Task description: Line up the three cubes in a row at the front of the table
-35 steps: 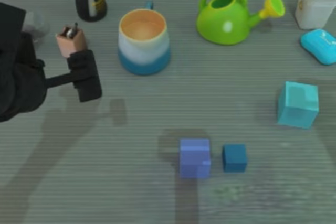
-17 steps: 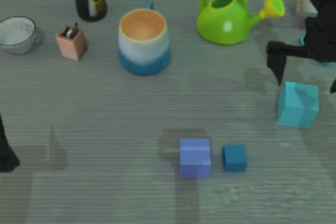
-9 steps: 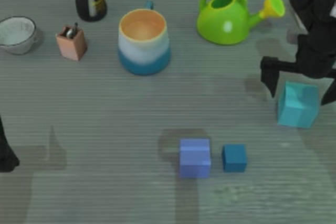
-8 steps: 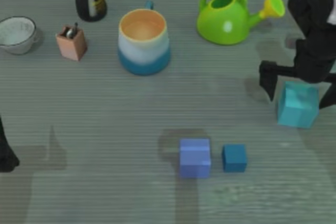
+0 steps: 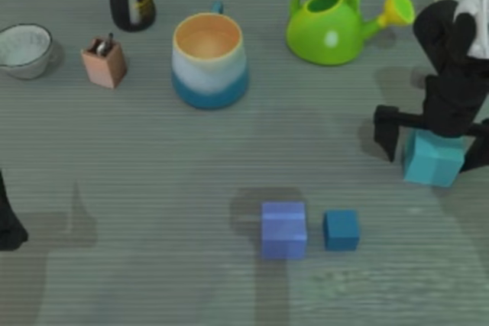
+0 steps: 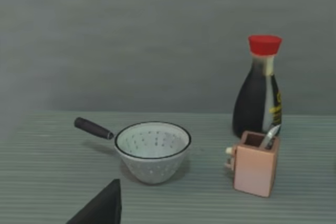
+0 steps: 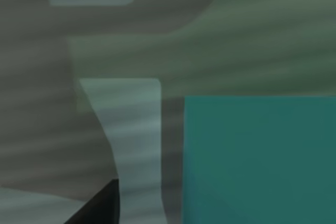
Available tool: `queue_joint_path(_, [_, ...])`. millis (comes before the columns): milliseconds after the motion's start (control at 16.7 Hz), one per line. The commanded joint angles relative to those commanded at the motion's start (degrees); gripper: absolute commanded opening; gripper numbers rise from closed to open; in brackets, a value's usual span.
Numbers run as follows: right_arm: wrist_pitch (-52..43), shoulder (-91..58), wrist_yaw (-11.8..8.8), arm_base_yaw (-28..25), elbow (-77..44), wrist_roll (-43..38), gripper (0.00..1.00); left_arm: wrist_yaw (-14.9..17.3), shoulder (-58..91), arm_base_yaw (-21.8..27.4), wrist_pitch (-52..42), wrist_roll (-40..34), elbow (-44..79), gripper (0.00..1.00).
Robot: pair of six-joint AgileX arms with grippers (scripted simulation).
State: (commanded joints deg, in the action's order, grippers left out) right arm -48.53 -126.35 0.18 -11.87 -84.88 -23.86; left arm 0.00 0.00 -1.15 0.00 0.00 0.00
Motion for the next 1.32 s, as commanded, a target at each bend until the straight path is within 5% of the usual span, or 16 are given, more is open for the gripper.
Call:
queue_joint_path(720, [0.0, 0.0, 0.0, 0.0, 0.0, 0.0, 0.02, 0.0, 0.0, 0.0, 0.0, 0.0, 0.0, 1.0])
queue_joint_path(1320, [-0.5, 0.8, 0.3, 0.1, -0.3, 0.1, 0.0, 0.0, 0.0, 0.0, 0.0, 0.0, 0.0, 1.0])
